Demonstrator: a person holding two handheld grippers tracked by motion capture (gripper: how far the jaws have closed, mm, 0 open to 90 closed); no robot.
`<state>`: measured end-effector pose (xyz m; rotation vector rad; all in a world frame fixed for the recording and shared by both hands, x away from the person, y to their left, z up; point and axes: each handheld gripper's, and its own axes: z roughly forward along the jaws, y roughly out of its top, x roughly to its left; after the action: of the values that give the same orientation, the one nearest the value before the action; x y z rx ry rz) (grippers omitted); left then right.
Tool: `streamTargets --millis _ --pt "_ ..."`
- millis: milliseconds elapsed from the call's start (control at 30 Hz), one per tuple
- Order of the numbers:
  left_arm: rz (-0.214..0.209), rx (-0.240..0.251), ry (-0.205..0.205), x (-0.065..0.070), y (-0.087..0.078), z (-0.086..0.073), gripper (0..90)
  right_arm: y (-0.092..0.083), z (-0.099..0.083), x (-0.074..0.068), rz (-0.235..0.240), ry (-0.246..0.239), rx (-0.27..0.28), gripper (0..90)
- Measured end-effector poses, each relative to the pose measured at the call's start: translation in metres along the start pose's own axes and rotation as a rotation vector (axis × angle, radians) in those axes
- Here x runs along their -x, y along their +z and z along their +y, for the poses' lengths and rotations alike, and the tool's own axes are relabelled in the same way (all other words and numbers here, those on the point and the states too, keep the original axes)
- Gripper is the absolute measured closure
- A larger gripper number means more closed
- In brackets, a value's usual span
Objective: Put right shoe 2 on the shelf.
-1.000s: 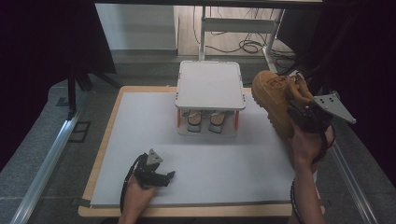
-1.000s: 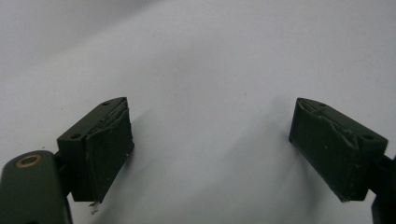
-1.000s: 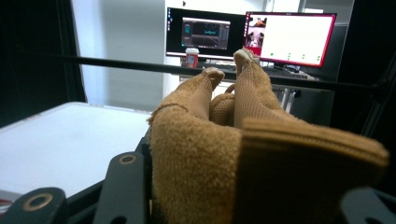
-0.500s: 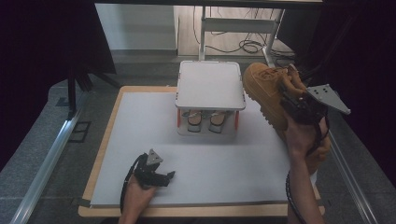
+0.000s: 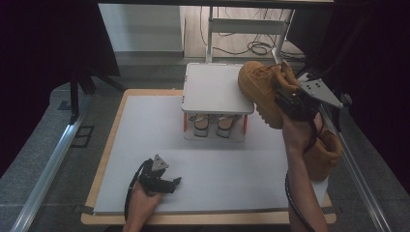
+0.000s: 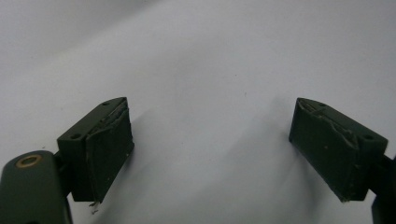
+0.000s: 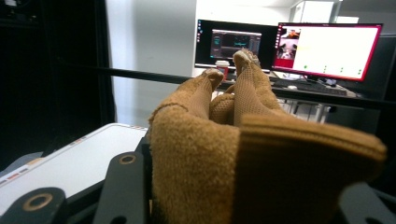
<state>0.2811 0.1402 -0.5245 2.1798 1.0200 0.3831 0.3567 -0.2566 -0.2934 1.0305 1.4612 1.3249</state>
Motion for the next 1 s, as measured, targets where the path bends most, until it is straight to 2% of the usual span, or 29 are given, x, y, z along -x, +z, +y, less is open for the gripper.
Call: streamTargets --millis 300,1000 --pt "0.0 0.0 0.001 0.0 0.0 0.0 13.1 0.018 0.003 -0.023 0.044 0.002 0.01 51.5" --pt "0.002 0.002 0.003 0.0 0.0 0.0 13.2 0.057 0.005 -0.072 0.113 -0.003 0.027 51.4"
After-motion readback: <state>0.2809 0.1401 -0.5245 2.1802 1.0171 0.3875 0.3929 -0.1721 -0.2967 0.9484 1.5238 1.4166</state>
